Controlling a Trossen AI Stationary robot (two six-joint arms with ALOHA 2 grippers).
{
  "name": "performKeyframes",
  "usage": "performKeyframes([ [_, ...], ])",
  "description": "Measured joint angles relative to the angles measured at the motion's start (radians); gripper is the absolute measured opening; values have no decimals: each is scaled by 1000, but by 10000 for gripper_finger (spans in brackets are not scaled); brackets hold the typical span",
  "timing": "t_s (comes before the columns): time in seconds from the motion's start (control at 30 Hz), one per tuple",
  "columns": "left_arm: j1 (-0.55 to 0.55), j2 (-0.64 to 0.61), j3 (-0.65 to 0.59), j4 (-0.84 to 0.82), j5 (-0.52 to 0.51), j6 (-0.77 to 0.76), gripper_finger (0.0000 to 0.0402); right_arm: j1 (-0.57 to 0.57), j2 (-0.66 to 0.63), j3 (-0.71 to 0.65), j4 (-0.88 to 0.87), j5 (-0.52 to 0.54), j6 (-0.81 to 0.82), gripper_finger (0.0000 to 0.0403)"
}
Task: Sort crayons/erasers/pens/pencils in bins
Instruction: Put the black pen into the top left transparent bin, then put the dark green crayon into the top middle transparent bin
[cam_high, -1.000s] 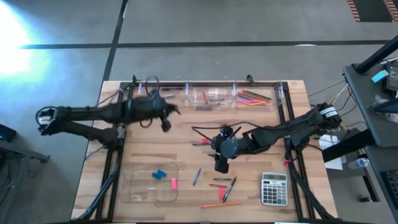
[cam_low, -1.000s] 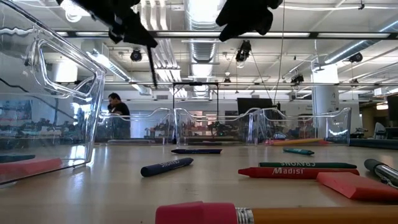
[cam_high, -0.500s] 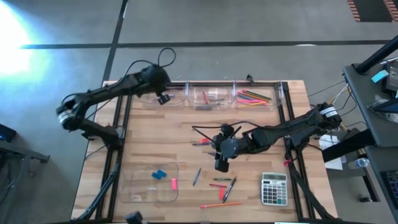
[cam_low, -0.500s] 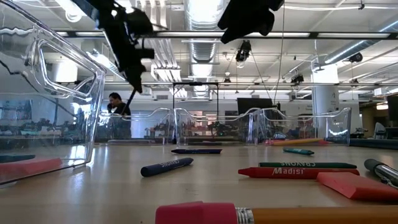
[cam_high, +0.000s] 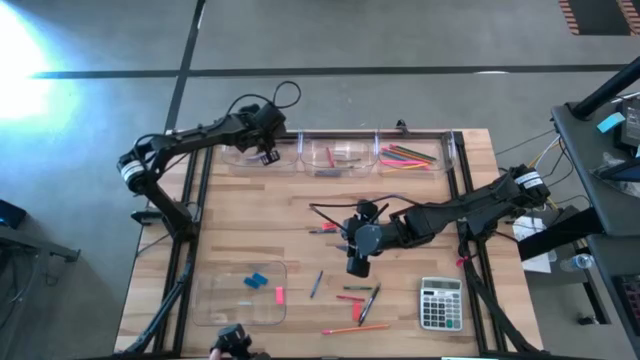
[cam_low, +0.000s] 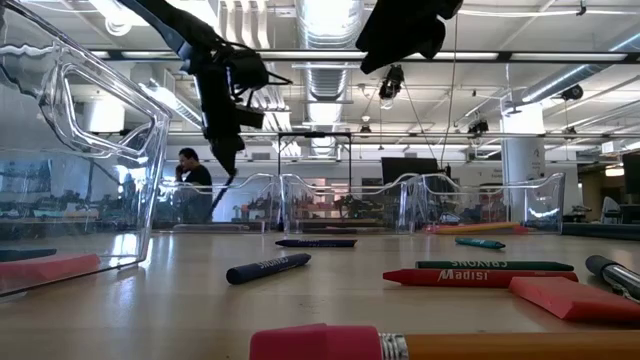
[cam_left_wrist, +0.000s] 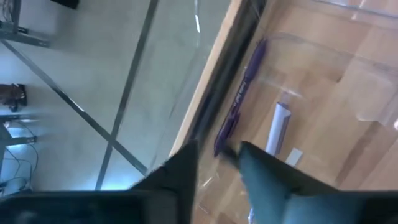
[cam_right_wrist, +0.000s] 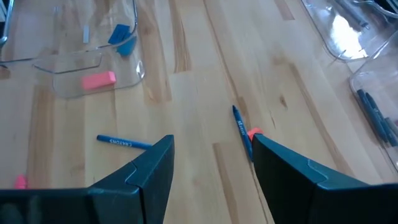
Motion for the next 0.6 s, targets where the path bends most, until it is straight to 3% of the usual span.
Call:
performKeyframes([
  [0.17,0,-56,0,-10,0,-7,203,1,0,0,-23,0,18,203],
  [0.27,0,-130,-3,-7,29,-47,232,1,0,0,-27,0,19,203],
  [0.47,-13,-370,-68,64,353,-181,233,0,0,0,-96,1,69,203],
  [0.6,-90,-560,-196,222,424,-250,212,0,1,-7,-124,2,106,203],
])
